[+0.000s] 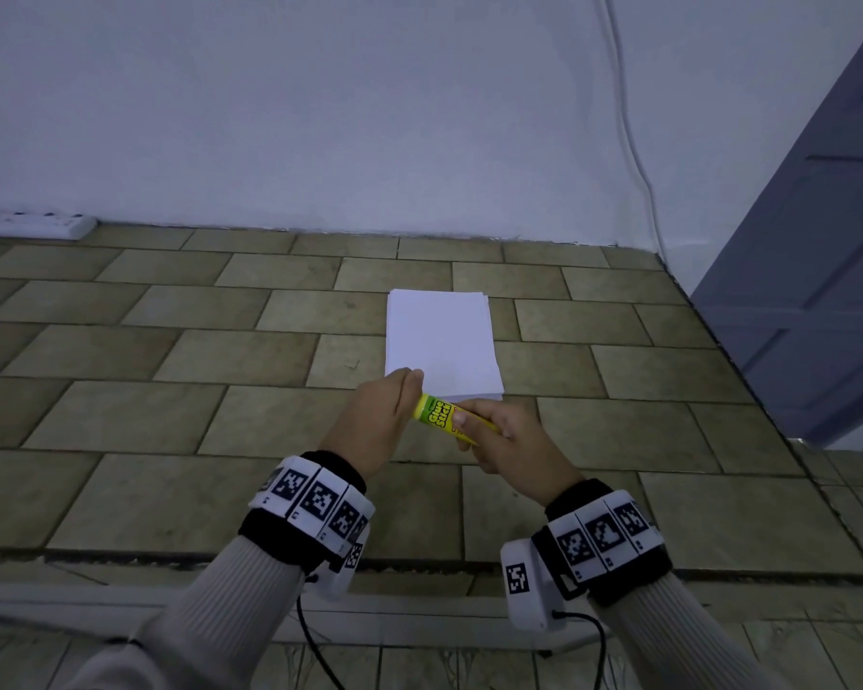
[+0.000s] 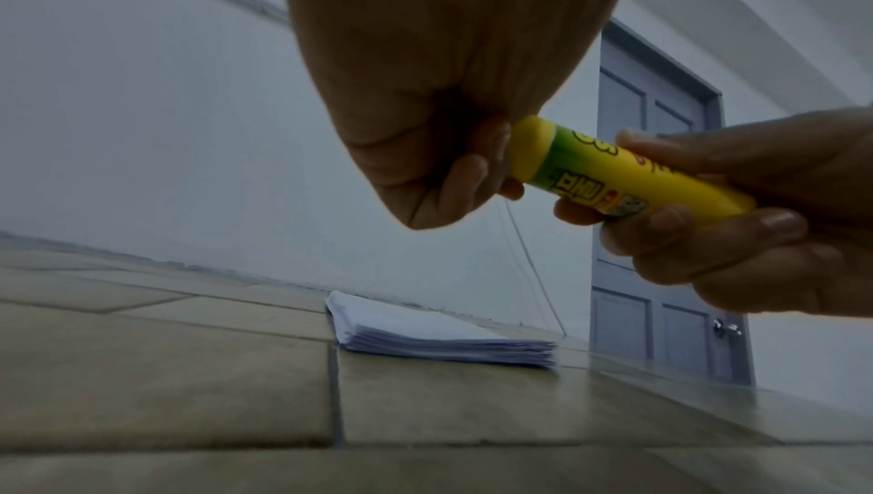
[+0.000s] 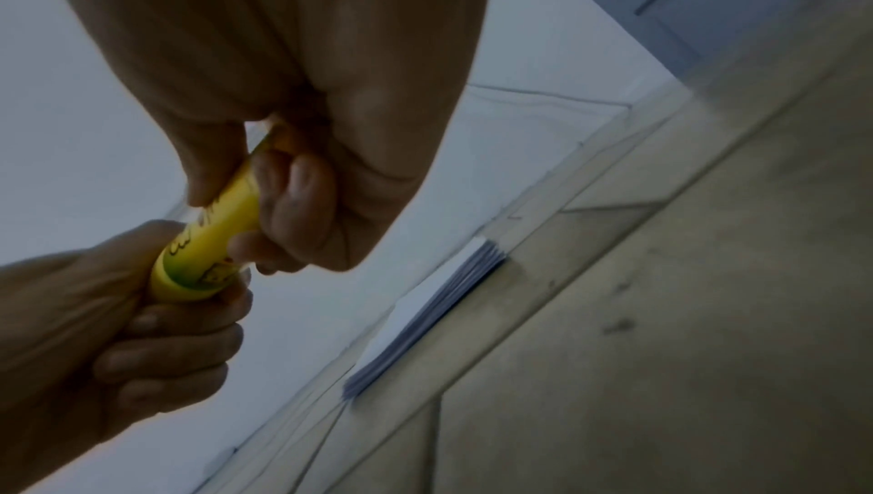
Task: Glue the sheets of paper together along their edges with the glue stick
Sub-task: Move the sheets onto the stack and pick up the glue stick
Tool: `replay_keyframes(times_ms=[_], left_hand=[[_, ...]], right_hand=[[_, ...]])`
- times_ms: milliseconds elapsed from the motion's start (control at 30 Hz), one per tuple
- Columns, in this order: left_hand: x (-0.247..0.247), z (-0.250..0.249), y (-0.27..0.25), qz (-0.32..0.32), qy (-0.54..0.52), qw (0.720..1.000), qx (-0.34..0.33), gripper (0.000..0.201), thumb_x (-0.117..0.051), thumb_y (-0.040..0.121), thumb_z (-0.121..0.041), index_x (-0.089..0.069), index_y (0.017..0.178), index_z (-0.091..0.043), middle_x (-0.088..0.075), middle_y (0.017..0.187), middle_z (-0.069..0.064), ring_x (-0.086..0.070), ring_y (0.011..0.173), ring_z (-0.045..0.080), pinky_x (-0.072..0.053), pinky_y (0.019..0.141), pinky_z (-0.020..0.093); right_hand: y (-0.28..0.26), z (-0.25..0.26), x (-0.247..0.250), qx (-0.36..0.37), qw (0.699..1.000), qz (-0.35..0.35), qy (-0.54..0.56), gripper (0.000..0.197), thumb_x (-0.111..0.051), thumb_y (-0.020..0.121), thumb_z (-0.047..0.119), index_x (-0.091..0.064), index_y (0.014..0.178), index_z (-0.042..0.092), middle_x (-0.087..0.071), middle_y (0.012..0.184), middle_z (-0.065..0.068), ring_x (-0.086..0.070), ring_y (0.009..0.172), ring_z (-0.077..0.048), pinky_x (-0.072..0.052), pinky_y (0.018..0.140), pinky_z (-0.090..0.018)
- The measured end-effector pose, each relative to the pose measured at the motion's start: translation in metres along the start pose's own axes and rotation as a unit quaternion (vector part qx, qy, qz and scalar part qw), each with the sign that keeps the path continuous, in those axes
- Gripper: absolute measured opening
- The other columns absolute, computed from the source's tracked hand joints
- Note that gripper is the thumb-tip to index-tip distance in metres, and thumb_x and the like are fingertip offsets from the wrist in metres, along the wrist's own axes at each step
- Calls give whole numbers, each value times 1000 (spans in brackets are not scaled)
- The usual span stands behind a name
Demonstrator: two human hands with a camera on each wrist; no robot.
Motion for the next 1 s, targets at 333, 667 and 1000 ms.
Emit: replay_keyframes(times_ms=[333, 667, 1000], left_hand=[[14, -26, 4, -12, -46, 991, -123, 35, -28, 97, -45, -35, 72, -22, -38, 59, 3, -40, 54, 16, -30, 52, 23], [13, -13, 0, 18, 9, 999, -28, 56, -34, 90, -65, -58, 116, -22, -62, 85, -5, -56, 74, 4, -45, 67, 27], [-5, 64, -41, 74, 204, 968, 128, 56, -45, 97, -52, -43, 139, -15, -31, 154, 8, -27, 141, 24, -28, 113, 40]], right_hand=[[-5, 9, -8, -21, 996, -10, 84, 19, -47, 99, 22, -62, 104, 13, -56, 70, 0, -41, 47, -7, -35, 45, -21], [-15, 22, 17, 24, 992, -47, -112, 21, -66, 89, 23, -55, 106, 16, -67, 90, -3, -60, 68, -13, -52, 65, -27], [-52, -26, 63, -28, 957, -264, -113, 26, -70, 85, 14, -50, 99, 26, -61, 91, 10, -56, 84, 4, -41, 64, -4]])
Point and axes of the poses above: each hand's wrist, its own y-axis towards the middle knuckle, its own x-axis out of the back of the hand, z = x × y, the point moved 9 cm from there along y, towards the middle knuckle
